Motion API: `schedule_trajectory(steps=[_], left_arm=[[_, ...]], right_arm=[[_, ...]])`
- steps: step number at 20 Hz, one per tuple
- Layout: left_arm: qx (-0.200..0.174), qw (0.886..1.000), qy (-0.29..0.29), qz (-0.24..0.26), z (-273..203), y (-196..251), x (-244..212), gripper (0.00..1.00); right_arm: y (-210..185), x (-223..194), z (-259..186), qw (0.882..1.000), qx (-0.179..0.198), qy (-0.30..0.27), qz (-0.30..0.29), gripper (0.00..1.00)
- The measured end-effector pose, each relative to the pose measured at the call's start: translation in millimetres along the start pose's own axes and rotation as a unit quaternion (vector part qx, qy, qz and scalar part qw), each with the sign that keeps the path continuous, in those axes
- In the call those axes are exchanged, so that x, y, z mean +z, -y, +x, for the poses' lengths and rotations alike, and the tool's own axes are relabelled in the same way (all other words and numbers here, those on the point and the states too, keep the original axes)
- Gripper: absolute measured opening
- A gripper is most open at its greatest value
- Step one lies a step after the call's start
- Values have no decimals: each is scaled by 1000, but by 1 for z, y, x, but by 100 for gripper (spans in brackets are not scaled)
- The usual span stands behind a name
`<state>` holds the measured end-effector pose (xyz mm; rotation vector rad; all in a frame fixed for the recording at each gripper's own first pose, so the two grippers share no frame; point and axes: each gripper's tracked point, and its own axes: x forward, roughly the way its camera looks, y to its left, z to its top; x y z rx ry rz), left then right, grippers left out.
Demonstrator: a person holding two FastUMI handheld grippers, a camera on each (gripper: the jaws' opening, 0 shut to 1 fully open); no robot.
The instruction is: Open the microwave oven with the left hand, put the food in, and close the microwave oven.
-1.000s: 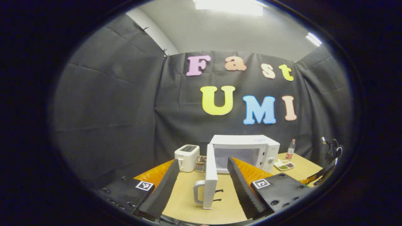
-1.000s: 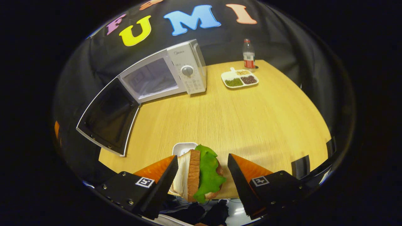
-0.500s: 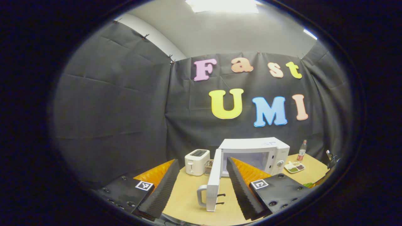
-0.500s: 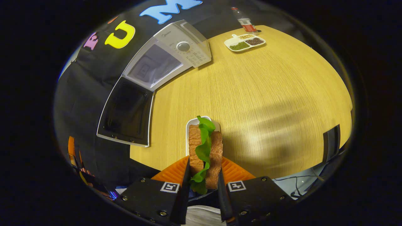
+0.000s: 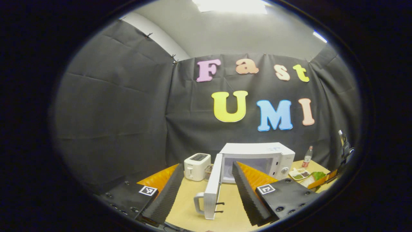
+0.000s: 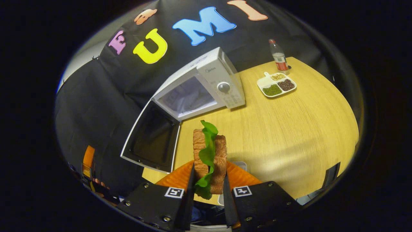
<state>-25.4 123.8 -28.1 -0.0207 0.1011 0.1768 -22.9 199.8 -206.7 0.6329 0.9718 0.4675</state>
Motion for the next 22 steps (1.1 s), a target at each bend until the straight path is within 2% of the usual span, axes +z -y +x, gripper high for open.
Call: schedule_trajectory(steps=[5,10,16,22], left_arm=[[-7,1000,8,-2,50,-38,9,96],[11,1000,8,7,90,-93,7,99],[36,999,-20,6,116,-145,-17,99],[49,997,-53,15,130,-172,-39,99]], right_arm=[[-52,27,66,998,21,47,36,41],[-82,55,135,995,22,91,37,41],[-89,86,210,990,-7,141,29,41],[-89,118,273,977,-16,206,47,41]])
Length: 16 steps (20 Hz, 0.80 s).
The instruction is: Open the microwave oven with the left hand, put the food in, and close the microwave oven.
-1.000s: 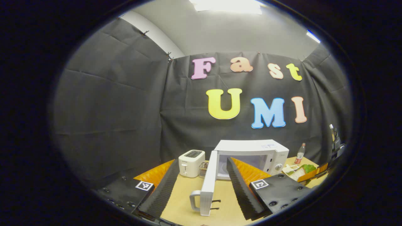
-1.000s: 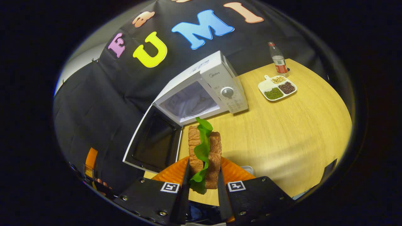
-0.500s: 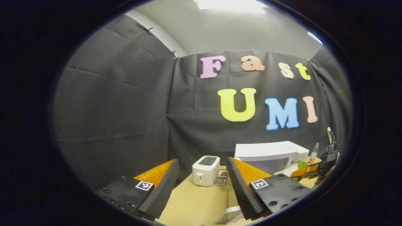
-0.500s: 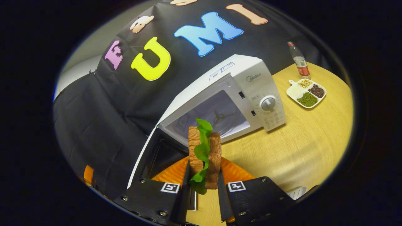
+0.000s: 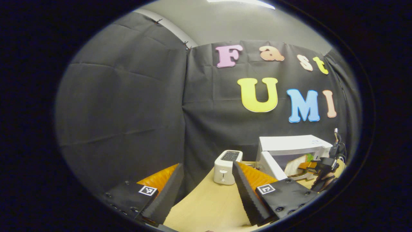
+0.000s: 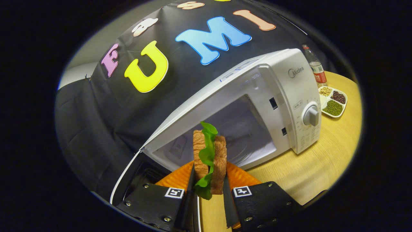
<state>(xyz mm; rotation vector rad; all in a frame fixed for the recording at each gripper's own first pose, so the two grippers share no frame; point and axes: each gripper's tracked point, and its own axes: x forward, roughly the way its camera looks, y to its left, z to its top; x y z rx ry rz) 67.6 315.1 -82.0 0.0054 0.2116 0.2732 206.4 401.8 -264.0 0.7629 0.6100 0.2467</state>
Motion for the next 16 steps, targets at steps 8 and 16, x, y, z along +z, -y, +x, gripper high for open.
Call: schedule_trajectory(steps=[8,16], left_arm=[[16,999,-43,29,6,-22,-33,100],[32,997,-54,37,6,-30,-48,98]], right_arm=[[11,-10,67,999,-20,36,9,42],[60,1,98,988,-112,64,-85,66]])
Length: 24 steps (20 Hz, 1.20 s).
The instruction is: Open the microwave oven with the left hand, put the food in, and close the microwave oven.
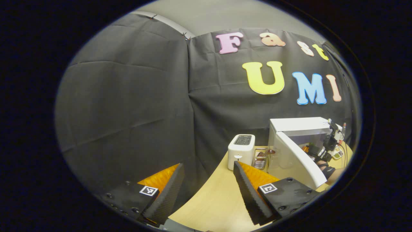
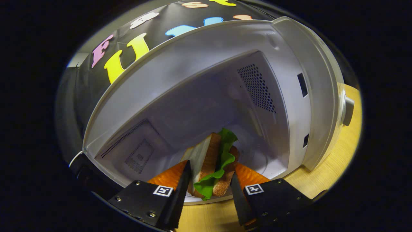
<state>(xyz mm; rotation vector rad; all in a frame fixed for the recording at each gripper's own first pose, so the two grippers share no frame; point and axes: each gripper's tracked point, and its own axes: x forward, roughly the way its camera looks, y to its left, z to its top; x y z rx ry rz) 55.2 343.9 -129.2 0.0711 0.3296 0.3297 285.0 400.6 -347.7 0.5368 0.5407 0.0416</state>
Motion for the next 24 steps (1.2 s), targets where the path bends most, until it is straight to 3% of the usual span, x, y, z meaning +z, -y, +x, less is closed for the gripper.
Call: schedule_trajectory(steps=[2,4,6,7,10,12,13,14,19,24], left_arm=[[0,1000,-1,-1,0,1,-3,93],[-1,1000,2,-3,-1,6,-5,93],[-3,1000,5,-2,-2,10,-7,98],[-5,1000,6,-3,-2,14,-9,93],[-15,1000,0,-15,-2,30,-19,93],[-23,1000,5,-13,-3,41,-21,100],[-24,1000,11,-7,-4,44,-20,96],[-25,1000,17,-3,-6,46,-19,93],[-28,999,18,-17,-15,59,-27,96],[-30,999,7,-17,-24,74,-45,96]], right_arm=[[3,5,0,999,-17,9,-47,78],[7,15,-4,996,-26,18,-83,100],[3,28,-17,994,-15,32,-107,100],[2,35,-25,992,-10,41,-123,100],[-5,49,-54,987,19,49,-154,99],[-6,61,-82,982,36,62,-173,99],[-6,69,-98,980,43,71,-183,100],[-6,77,-114,977,50,80,-189,100],[3,118,-188,965,70,127,-218,99],[25,144,-255,963,83,134,-217,99]])
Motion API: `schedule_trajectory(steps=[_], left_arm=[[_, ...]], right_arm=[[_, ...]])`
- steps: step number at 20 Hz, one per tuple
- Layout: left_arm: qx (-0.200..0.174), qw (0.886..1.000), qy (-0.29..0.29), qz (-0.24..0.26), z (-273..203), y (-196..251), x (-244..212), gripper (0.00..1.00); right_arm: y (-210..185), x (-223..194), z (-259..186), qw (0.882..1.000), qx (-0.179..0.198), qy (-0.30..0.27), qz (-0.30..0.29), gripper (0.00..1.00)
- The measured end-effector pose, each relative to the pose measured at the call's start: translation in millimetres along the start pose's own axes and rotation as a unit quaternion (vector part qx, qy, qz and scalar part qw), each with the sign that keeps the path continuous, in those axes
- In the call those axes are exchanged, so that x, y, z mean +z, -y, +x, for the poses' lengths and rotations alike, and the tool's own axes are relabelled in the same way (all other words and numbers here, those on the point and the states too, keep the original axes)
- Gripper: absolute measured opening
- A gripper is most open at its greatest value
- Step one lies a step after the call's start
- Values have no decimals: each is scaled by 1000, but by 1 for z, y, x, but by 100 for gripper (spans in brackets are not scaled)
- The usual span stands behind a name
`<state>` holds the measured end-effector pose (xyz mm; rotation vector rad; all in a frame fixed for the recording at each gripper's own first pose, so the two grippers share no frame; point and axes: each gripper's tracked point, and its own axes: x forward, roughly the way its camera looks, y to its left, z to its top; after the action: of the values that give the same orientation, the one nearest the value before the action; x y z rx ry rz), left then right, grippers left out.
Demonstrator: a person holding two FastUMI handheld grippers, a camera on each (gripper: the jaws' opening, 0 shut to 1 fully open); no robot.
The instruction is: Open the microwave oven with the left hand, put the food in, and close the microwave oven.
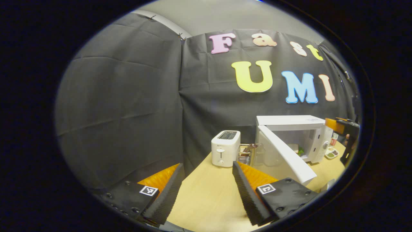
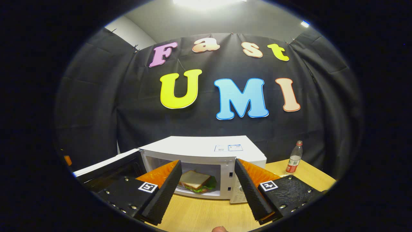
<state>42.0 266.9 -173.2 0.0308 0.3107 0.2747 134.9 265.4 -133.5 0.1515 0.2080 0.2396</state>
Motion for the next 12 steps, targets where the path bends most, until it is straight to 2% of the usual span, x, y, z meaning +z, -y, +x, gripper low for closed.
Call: schedule_trajectory(steps=[5,6,7,8,9,12], left_arm=[[10,1000,-19,-16,0,15,-23,41],[3,999,-25,-23,0,23,-28,30],[6,999,-30,-24,-2,27,-34,25],[27,999,-24,-23,5,21,-35,20],[19,999,-33,-28,4,26,-37,10],[3,999,-43,-28,-8,55,-43,7]], right_arm=[[42,19,-52,1000,-7,5,-15,99],[52,23,-59,1000,-11,6,-14,99],[62,25,-67,1000,-14,7,-11,99],[71,29,-75,1000,-18,9,-8,99],[81,32,-83,1000,-22,11,-8,99],[108,40,-103,999,-34,19,-14,99]])
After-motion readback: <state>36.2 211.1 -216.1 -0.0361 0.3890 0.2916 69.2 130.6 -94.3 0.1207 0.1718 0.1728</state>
